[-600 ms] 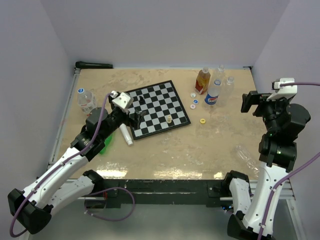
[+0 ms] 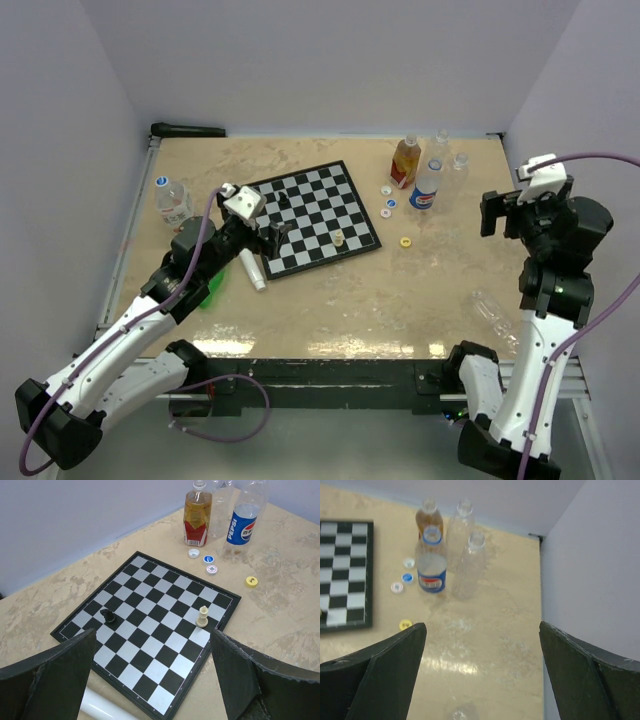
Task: Unscrew the bottle caps
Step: Move the plastic bottle to the center of the board.
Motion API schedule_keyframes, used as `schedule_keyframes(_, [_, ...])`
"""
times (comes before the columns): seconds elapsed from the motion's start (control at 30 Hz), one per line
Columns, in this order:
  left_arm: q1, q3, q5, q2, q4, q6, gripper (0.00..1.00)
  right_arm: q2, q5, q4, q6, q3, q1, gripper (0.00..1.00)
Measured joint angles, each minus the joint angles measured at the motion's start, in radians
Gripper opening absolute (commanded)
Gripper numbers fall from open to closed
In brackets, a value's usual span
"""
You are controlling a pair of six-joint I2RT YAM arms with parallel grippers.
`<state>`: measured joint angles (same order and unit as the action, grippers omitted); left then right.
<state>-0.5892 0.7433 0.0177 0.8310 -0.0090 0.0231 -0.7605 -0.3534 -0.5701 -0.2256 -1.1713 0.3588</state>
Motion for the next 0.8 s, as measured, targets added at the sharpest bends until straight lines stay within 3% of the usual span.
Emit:
schedule_keyframes(0.37, [0.0, -0.001, 0.0, 0.0, 0.0, 0.0, 1.0, -0.123, -0.082, -0.366, -0.546, 0.006, 0.002, 0.98])
schedule_keyframes(0.53, [0.0, -0.001, 0.0, 0.001, 0.0, 0.0, 1.0, -0.123, -0.021, -0.436, -0.671, 0.056, 0.002, 0.98])
schedule_keyframes(0.8, [0.0, -0.002, 0.0, 0.005, 0.0, 0.0, 1.0, -0.123, 0.111, -0.478, -0.739, 0.191, 0.002, 0.98])
